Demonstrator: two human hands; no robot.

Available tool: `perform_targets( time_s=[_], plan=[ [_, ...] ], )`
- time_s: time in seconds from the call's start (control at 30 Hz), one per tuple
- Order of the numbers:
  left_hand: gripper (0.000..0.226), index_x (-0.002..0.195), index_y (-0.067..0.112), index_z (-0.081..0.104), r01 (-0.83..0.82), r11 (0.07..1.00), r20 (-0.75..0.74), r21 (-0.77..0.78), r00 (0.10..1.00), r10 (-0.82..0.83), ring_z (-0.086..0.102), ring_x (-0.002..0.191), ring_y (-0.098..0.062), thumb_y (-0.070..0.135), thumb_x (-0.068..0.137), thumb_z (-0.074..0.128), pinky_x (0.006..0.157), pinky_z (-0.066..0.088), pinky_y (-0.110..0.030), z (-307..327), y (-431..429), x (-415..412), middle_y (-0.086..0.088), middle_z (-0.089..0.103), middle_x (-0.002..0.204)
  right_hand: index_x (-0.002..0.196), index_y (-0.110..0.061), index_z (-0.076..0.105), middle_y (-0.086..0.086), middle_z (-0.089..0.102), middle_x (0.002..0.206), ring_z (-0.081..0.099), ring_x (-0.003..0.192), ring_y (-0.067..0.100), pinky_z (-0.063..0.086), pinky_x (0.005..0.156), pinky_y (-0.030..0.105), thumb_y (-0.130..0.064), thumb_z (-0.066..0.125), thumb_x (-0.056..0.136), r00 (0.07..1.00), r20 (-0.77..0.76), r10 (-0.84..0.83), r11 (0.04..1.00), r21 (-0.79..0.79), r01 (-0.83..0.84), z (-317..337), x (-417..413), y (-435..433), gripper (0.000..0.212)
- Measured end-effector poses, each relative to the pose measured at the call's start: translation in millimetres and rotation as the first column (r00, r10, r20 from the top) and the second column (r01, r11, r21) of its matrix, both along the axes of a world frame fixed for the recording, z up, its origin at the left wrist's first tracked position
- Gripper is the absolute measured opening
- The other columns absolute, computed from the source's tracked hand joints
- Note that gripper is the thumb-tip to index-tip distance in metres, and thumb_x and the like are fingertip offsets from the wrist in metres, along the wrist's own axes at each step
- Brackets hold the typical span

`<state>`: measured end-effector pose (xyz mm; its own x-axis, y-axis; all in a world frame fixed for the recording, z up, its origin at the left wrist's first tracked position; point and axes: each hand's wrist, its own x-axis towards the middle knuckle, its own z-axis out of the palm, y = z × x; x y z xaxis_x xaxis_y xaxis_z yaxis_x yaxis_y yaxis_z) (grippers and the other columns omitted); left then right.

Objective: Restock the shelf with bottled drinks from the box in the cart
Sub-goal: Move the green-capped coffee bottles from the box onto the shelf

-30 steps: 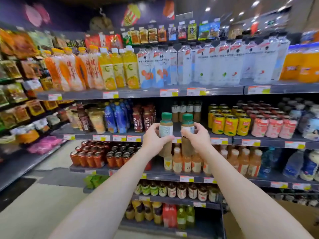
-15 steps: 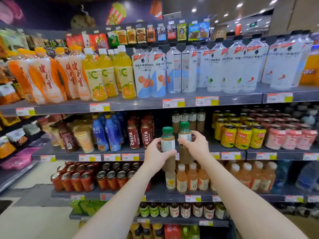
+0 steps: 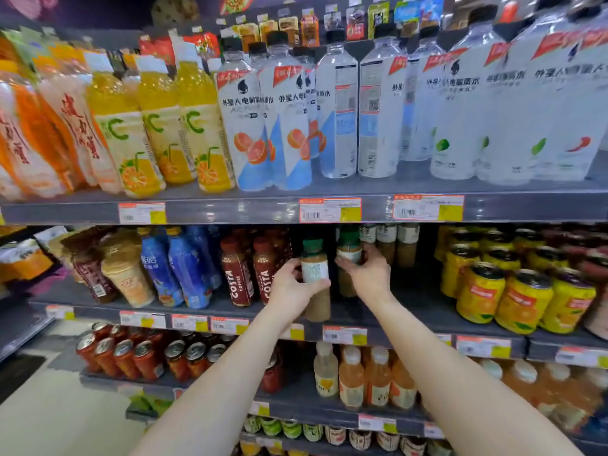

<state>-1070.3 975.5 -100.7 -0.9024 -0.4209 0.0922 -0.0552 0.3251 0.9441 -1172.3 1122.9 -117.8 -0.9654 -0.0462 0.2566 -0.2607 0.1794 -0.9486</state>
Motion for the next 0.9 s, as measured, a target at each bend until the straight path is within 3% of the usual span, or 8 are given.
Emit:
perform_targets(
  time_s=[0.1, 0.27, 0.43, 0.6, 0.77, 0.9],
  plan=[
    [0.059, 0.123, 0.025, 0.059, -0.011, 1.0, 0.018, 0.02, 1.0, 0.011, 0.061, 0.095, 0.007, 0.024, 0.074, 0.092, 0.07, 0.05, -0.014, -3, -5, -15, 0.015, 0.065, 0.104, 0.12, -0.022, 0.065, -0.011, 0.066, 0.109, 0.063, 0.102, 0.009, 0.048, 0.09, 0.027, -0.027, 0.086, 0.08, 0.999, 0.035, 0.01, 1.0, 0.015, -0.011, -13, -20, -8, 0.046],
    [0.055, 0.118, 0.02, 0.061, 0.008, 1.0, 0.027, 0.014, 1.0, -0.008, 0.065, 0.089, 0.004, 0.013, 0.073, 0.092, 0.065, 0.05, -0.008, -11, -15, -30, 0.005, 0.07, 0.102, 0.116, -0.022, 0.066, -0.002, 0.074, 0.113, 0.069, 0.102, 0.015, 0.053, 0.09, 0.031, -0.035, 0.087, 0.077, 0.996, 0.069, -0.063, 0.997, 0.041, 0.061, -31, -44, -23, 0.046],
    [0.05, 0.107, 0.03, 0.063, 0.035, 0.997, -0.012, 0.067, 0.999, -0.034, 0.072, 0.1, -0.011, 0.013, 0.071, 0.093, 0.084, 0.06, -0.03, -19, -28, -36, -0.002, 0.075, 0.111, 0.118, -0.023, 0.069, -0.002, 0.074, 0.115, 0.068, 0.106, 0.016, 0.048, 0.089, 0.025, -0.039, 0.084, 0.079, 0.99, 0.094, -0.107, 0.994, 0.047, 0.103, -30, -54, -29, 0.044],
    [0.05, 0.109, 0.027, 0.064, 0.084, 0.995, -0.028, 0.059, 0.996, -0.082, 0.071, 0.094, -0.004, 0.011, 0.072, 0.092, 0.075, 0.056, -0.018, -23, -35, -39, 0.005, 0.074, 0.105, 0.125, -0.02, 0.068, 0.001, 0.075, 0.116, 0.069, 0.108, 0.018, 0.051, 0.094, 0.028, -0.036, 0.084, 0.08, 0.986, 0.101, -0.133, 0.991, 0.018, 0.132, -28, -60, -34, 0.051],
    [0.049, 0.114, 0.02, 0.065, 0.132, 0.989, -0.034, 0.062, 0.991, -0.13, 0.07, 0.089, 0.004, 0.009, 0.074, 0.091, 0.072, 0.055, -0.015, -24, -40, -41, 0.002, 0.074, 0.107, 0.129, -0.017, 0.065, 0.004, 0.072, 0.123, 0.067, 0.113, 0.02, 0.045, 0.089, 0.022, -0.036, 0.083, 0.082, 0.982, 0.098, -0.161, 0.987, 0.03, 0.159, -28, -58, -38, 0.054],
    [0.051, 0.116, 0.023, 0.062, 0.162, 0.984, -0.043, 0.069, 0.986, -0.16, 0.07, 0.097, -0.006, 0.013, 0.075, 0.091, 0.074, 0.055, -0.016, -23, -37, -41, 0.002, 0.073, 0.109, 0.126, -0.017, 0.065, 0.003, 0.071, 0.125, 0.067, 0.116, 0.023, 0.042, 0.085, 0.021, -0.037, 0.079, 0.083, 0.96, 0.126, -0.248, 0.967, 0.089, 0.238, -24, -48, -40, 0.049]
  ],
)
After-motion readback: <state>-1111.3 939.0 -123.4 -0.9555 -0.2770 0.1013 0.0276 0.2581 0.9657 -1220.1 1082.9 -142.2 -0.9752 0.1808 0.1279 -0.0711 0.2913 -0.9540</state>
